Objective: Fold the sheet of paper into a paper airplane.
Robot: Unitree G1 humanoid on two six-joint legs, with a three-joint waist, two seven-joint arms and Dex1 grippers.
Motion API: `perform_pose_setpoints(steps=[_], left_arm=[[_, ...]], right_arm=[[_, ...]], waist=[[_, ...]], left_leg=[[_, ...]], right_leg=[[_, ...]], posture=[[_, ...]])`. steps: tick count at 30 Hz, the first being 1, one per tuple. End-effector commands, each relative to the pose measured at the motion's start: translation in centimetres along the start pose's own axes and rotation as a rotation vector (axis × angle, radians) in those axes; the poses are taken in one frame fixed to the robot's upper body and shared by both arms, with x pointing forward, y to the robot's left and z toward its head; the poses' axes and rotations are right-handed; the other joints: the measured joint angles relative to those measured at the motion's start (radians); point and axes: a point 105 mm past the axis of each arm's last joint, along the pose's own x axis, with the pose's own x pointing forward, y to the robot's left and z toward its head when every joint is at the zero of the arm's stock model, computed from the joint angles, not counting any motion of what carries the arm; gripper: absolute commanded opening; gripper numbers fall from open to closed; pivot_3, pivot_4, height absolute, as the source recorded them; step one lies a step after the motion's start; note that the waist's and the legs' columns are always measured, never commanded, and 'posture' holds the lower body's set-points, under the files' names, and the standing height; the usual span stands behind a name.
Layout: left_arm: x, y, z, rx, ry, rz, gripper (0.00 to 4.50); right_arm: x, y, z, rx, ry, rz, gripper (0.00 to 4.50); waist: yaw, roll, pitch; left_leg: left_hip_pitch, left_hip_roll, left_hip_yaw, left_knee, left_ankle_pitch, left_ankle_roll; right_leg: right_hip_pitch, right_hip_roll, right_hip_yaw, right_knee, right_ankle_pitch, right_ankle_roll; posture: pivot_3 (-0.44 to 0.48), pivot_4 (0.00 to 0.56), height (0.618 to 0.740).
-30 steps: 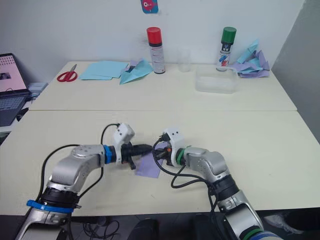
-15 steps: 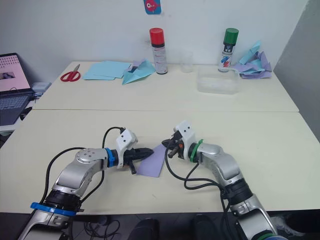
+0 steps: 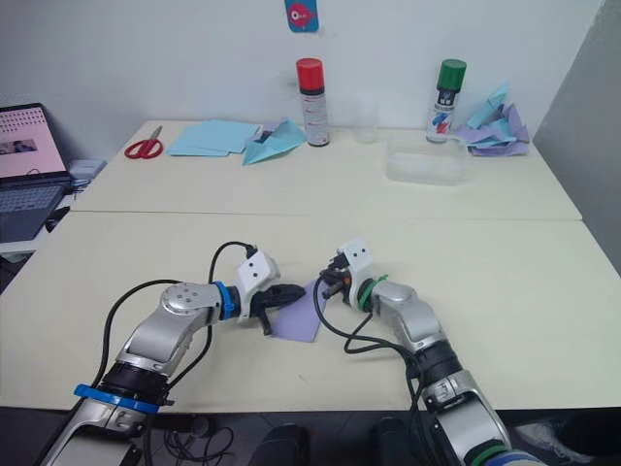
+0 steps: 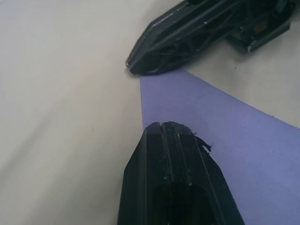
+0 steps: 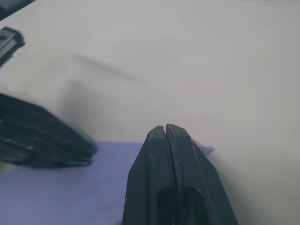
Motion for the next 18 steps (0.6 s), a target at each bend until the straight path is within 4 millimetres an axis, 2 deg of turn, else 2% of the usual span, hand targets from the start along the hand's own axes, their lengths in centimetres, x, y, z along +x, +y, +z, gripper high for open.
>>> perform_pose_setpoints(steps=[1,4,9,12,15,18], left_arm=[[0.3,-1.1,-2.5,-0.039,0.088,-0.033,0.0],[0.3,-1.0,-2.6,-0.042,0.091,-0.034,0.0],[0.4,-1.1,-2.6,-0.046,0.09,-0.036,0.0],[0.5,-1.1,-2.7,-0.047,0.092,-0.04,0.0],[0.6,-1.3,-2.7,-0.049,0.09,-0.046,0.0],[0.6,-1.4,-2.8,-0.05,0.09,-0.049,0.0]], right_arm=[[-1.2,-3.6,-2.0,0.025,0.06,-0.165,0.03],[-1.6,-4.1,-2.4,-0.001,0.067,-0.191,0.03],[-1.9,-3.6,-2.3,-0.097,0.054,-0.156,0.03],[-2.3,-3.6,-0.6,-0.13,-0.025,-0.136,0.03],[-3.1,-1.3,2.5,-0.114,-0.185,0.01,0.03],[-3.6,0.4,3.1,-0.096,-0.216,0.126,0.03]], waist=[[0.0,0.0,0.0],[0.0,0.0,0.0],[0.0,0.001,-0.001],[0.0,0.001,-0.001],[0.0,0.002,0.0],[-0.002,0.004,0.001]], left_leg=[[0.0,0.0,0.0,0.0,0.0,0.0],[0.001,0.0,-0.001,0.001,0.0,0.0],[0.002,0.0,-0.002,0.001,0.0,0.0],[0.002,0.0,-0.002,0.001,0.0,0.0],[0.002,0.0,-0.002,0.001,0.0,0.0],[0.001,0.0,-0.002,0.001,0.0,0.0]], right_leg=[[0.001,0.0,0.0,0.0,0.0,0.0],[0.002,-0.002,0.001,0.0,0.0,0.0],[0.004,-0.002,0.0,-0.001,0.0,0.0],[0.005,-0.002,0.0,-0.002,0.0,0.0],[0.005,-0.002,0.0,-0.002,0.0,0.0],[0.004,-0.002,0.0,-0.002,0.0,0.0]], posture=[[0.0,0.15,0.74],[0.0,0.15,0.74],[0.0,0.15,0.74],[0.0,0.15,0.74],[0.0,0.15,0.74],[0.0,0.15,0.74]])
